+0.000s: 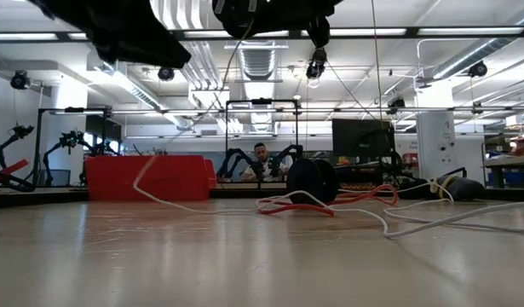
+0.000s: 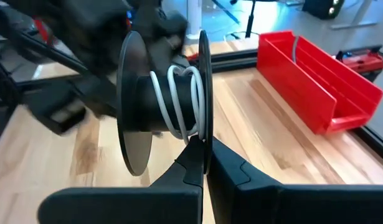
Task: Coil cords
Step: Coil the white wire onto the black spool
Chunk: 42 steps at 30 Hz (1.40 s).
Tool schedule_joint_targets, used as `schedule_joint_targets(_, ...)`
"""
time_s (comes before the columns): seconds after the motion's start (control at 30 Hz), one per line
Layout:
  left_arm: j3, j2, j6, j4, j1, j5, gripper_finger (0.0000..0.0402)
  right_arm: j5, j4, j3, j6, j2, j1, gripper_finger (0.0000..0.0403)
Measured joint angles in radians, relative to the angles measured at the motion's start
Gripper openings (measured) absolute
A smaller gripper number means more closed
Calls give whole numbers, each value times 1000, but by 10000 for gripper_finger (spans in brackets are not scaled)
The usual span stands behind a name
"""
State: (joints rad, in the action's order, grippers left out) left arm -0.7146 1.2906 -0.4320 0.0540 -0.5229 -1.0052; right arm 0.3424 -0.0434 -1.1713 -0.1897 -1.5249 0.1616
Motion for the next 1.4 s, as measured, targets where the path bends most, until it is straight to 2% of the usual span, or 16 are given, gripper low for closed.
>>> schedule_joint_targets(0.1, 83, -9, 67, -163, 49, 73, 176, -8, 21, 0, 8, 0, 2, 0)
schedule_joint_targets(0.23, 188, -1, 203, -506, 128, 245, 178, -9, 19, 1, 18, -2, 2, 0)
schedule_joint_targets(0.3, 218, 9, 247, -590, 165, 250, 176, -9, 19, 2, 19, -3, 2, 0)
schedule_joint_targets(0.43, 248, 20, 330, -647, 234, 264, 172, -9, 22, 2, 19, -5, 2, 0)
schedule_joint_targets(0.6, 241, 65, 345, -646, 292, 413, 161, -10, 28, 2, -4, -5, 2, 0)
schedule_joint_targets(0.77, 211, 126, 350, -642, 325, 421, 129, -10, 27, 2, -7, -5, 2, 0)
schedule_joint_targets(0.9, 202, 122, 349, -608, 334, 414, 71, -10, 24, 2, -9, -3, 2, 0)
schedule_joint_targets(0.97, 202, 96, 346, -595, 333, 409, 29, -10, 17, 2, -9, -2, 2, 0)
schedule_joint_targets(1.03, 204, 52, 340, -553, 333, 405, 9, -10, 7, 2, -9, -2, 2, 0)
schedule_joint_targets(1.17, 202, -71, 309, -389, 331, 389, 5, 0, -36, 2, -9, 3, 2, 0)
schedule_joint_targets(1.27, 172, -175, 286, -249, 329, 389, 2, 45, -92, 2, -9, 1, 2, 0)
schedule_joint_targets(1.4, 105, -274, 242, -181, 328, 444, 1, 105, -128, 3, 2, -31, -6, 0)
